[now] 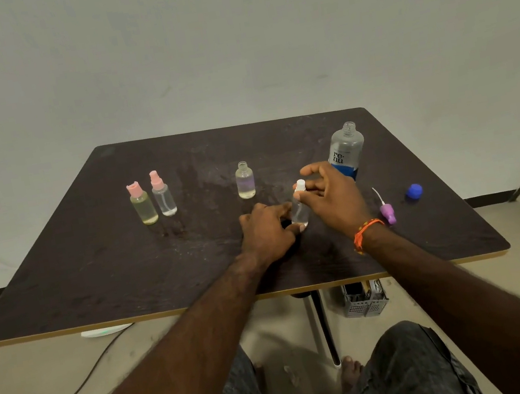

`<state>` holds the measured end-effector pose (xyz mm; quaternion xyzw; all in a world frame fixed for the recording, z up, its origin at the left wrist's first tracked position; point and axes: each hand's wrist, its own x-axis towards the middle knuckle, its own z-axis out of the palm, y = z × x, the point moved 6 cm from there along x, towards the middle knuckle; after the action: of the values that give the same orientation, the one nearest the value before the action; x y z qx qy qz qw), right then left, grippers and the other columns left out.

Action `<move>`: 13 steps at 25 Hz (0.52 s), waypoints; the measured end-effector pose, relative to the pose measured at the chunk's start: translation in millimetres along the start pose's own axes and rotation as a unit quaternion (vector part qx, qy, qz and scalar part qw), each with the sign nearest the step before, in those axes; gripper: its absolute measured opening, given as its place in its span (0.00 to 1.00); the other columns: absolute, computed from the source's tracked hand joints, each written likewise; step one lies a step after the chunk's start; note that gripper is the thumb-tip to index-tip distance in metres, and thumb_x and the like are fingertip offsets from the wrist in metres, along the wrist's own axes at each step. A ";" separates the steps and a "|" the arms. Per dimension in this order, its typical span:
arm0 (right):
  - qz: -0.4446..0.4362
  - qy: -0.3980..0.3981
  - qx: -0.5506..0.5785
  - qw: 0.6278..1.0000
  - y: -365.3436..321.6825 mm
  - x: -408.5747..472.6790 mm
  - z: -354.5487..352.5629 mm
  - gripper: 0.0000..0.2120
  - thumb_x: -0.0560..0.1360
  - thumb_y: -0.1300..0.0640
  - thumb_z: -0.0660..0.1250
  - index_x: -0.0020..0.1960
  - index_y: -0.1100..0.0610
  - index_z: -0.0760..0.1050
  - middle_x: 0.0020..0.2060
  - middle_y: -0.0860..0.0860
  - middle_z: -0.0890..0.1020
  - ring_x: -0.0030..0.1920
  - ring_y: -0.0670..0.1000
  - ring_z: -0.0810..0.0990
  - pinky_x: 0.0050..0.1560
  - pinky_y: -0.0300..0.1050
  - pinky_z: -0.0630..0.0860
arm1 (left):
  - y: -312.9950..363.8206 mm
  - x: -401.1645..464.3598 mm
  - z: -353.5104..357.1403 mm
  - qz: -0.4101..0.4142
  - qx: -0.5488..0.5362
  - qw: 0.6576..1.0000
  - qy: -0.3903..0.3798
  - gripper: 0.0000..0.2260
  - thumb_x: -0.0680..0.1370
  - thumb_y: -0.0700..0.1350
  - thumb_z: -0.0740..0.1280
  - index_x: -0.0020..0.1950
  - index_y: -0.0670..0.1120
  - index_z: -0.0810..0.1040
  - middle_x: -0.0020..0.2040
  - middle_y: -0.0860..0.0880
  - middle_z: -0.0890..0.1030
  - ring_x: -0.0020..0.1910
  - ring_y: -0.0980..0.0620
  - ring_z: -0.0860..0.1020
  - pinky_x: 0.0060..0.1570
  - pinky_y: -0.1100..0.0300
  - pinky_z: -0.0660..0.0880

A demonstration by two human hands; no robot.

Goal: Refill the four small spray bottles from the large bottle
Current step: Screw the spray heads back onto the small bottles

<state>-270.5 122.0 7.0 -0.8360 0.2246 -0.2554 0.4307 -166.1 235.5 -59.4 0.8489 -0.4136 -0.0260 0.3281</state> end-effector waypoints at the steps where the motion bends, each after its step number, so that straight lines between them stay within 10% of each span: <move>1: 0.004 0.017 -0.003 1.000 0.0 1.2 -1.4 0.20 0.73 0.54 0.77 0.61 0.51 0.73 0.50 0.47 0.85 0.45 0.35 0.82 0.48 0.31 0.79 | -0.8 0.8 1.6 0.001 0.004 1.000 -0.005 0.13 0.76 0.59 0.73 0.60 0.59 0.83 0.47 0.60 0.84 0.55 0.52 0.79 0.62 0.42 0.69; 13: 0.050 -0.038 0.007 0.998 23.3 -14.7 24.3 0.20 0.74 0.59 0.73 0.65 0.50 0.77 0.54 0.45 0.84 0.50 0.37 0.81 0.40 0.24 0.73 | -8.7 -2.4 -11.5 0.007 0.022 1.000 -0.020 0.09 0.76 0.58 0.74 0.52 0.56 0.83 0.45 0.58 0.80 0.54 0.50 0.76 0.60 0.42 0.73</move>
<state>-270.3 133.2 -28.0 -0.8301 0.2474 -0.2029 0.4567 -158.1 247.2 -56.0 0.8522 -0.4266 -0.0313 0.3014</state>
